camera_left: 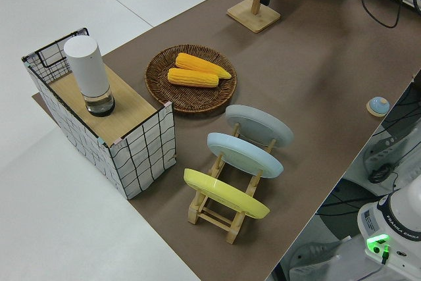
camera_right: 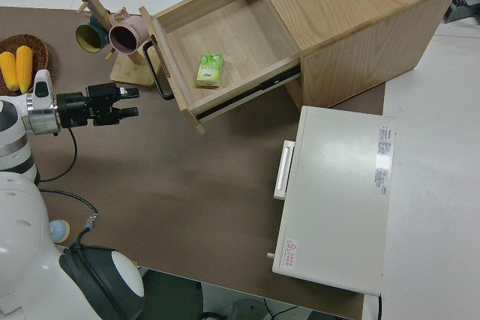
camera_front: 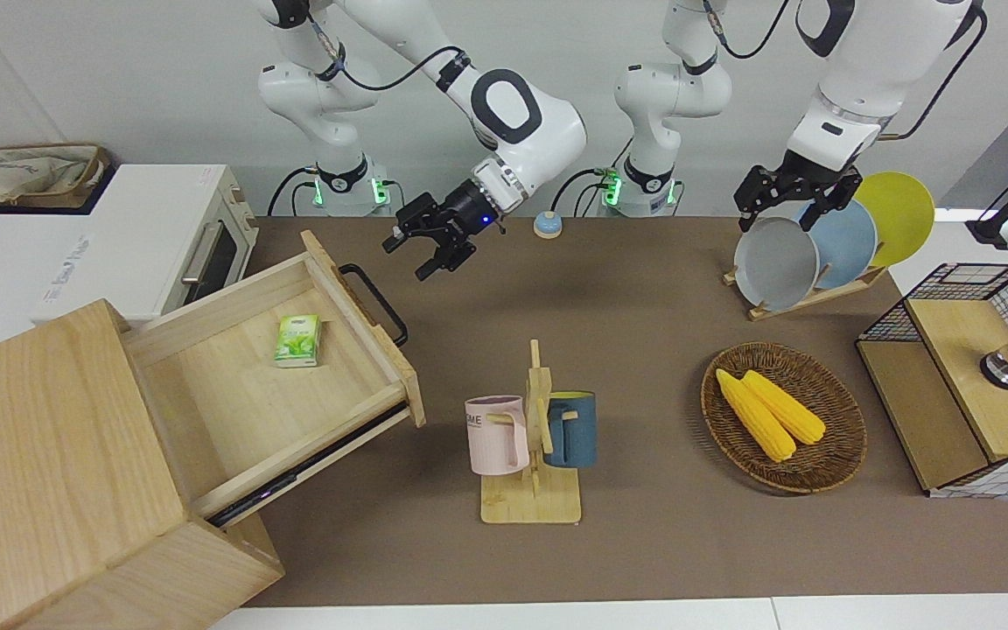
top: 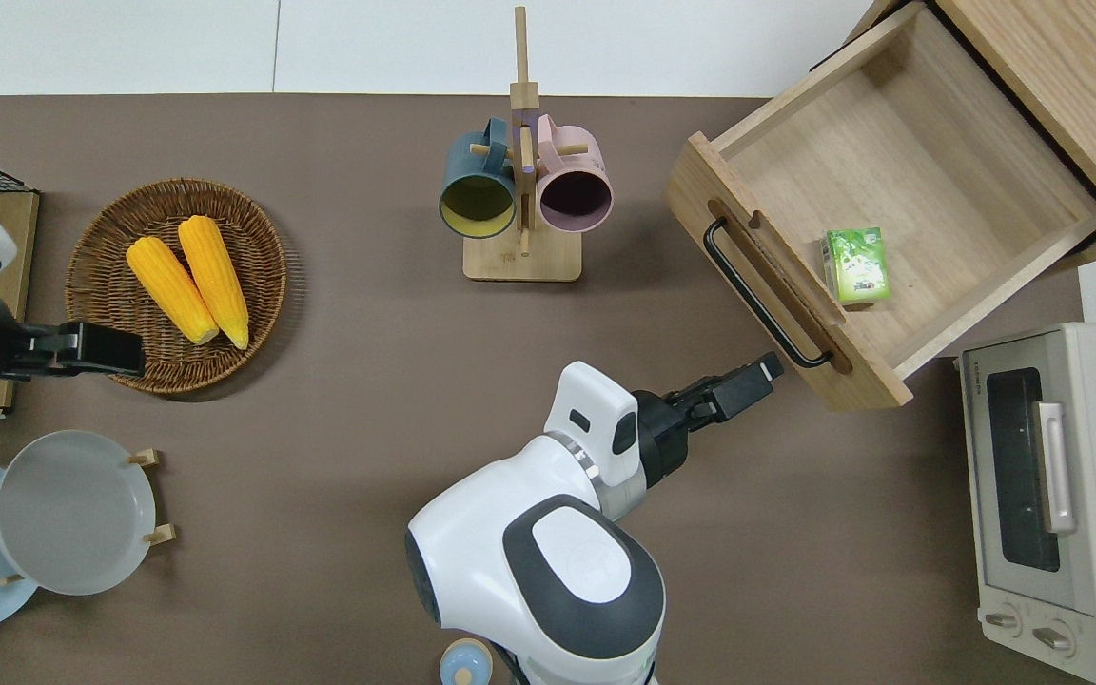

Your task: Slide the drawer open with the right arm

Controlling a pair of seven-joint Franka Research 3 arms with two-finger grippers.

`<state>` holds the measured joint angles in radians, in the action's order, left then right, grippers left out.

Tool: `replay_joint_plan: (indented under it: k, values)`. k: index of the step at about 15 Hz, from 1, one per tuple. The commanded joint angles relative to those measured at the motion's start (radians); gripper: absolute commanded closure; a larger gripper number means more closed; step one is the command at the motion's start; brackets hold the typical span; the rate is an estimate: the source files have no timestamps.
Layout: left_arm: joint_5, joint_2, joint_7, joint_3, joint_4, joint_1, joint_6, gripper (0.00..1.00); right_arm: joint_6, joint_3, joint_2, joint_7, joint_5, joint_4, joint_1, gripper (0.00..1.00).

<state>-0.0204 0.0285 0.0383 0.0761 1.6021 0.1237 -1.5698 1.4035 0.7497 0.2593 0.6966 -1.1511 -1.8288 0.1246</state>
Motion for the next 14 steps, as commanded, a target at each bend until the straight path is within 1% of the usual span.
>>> replay_joint_plan:
  k: [1,3,5,6,7,8,9,11,13,14]
  values:
    - [0.013,0.008,-0.001,0.004,-0.002,0.004,0.014,0.00,0.005,0.046,-0.003,0.046,0.056,0.011,-0.011,0.017]
    - [0.013,0.008,-0.001,0.004,-0.002,0.004,0.014,0.00,0.003,0.053,-0.005,0.046,0.094,0.025,-0.011,0.017]
    - [0.013,0.008,-0.001,0.002,-0.002,0.004,0.014,0.00,0.008,0.054,-0.023,0.041,0.135,0.043,-0.019,0.015]
    - [0.013,0.008,-0.001,0.002,-0.002,0.004,0.014,0.00,0.009,0.054,-0.026,0.035,0.174,0.086,-0.020,0.017]
    - [0.013,0.008,-0.001,0.004,-0.002,0.004,0.014,0.00,0.006,0.048,-0.026,0.025,0.235,0.158,-0.022,0.017]
    - [0.013,0.008,-0.001,0.004,-0.002,0.004,0.014,0.00,0.002,0.039,-0.028,0.006,0.293,0.207,-0.023,0.017]
    - [0.013,0.008,-0.001,0.002,-0.002,0.004,0.014,0.00,0.002,0.018,-0.043,-0.017,0.332,0.227,-0.023,0.015]
    - [0.013,0.008,-0.001,0.004,-0.002,0.004,0.014,0.00,0.008,-0.022,-0.078,-0.051,0.376,0.233,-0.026,0.017]
    - [0.013,0.008,-0.001,0.004,-0.002,0.004,0.014,0.00,0.012,-0.061,-0.100,-0.051,0.462,0.249,-0.026,0.017]
    - [0.013,0.008,-0.001,0.004,-0.002,0.004,0.014,0.00,0.015,-0.087,-0.110,-0.052,0.502,0.253,-0.025,0.017]
